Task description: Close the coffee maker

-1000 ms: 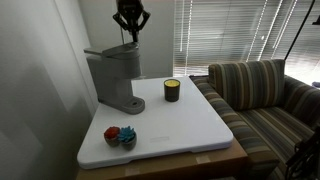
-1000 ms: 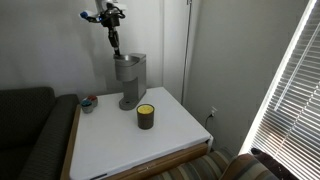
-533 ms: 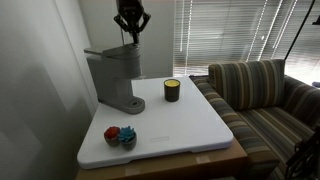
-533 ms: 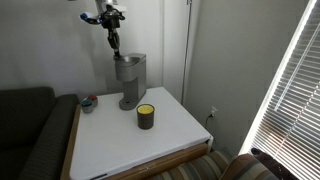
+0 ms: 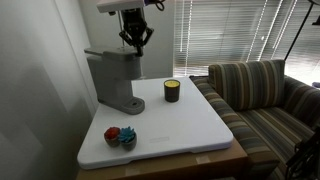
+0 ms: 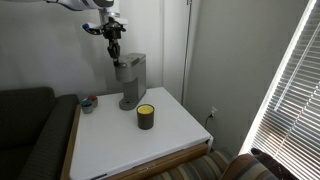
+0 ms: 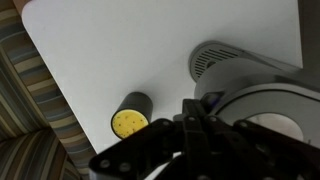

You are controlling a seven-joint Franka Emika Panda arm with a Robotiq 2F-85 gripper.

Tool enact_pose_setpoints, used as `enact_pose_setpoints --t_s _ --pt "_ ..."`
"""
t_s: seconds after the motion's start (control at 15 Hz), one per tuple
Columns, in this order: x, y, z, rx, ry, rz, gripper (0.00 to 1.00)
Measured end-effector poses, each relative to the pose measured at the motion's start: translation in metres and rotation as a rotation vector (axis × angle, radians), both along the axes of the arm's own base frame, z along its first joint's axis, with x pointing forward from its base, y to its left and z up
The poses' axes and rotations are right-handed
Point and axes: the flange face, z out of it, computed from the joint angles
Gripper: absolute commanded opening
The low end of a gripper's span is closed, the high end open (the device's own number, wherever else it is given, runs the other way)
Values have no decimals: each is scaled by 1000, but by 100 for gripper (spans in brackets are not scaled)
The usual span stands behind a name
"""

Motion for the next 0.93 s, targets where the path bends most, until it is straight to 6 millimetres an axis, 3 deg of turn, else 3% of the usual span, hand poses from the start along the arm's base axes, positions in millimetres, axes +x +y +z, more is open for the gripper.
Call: enact_pose_setpoints --t_s 0.47,0.6,0.93 --pt "1 2 10 22 -20 72 0" --pt "0 4 28 33 -39 171 0" --pt "-8 -3 94 58 -92 420 0"
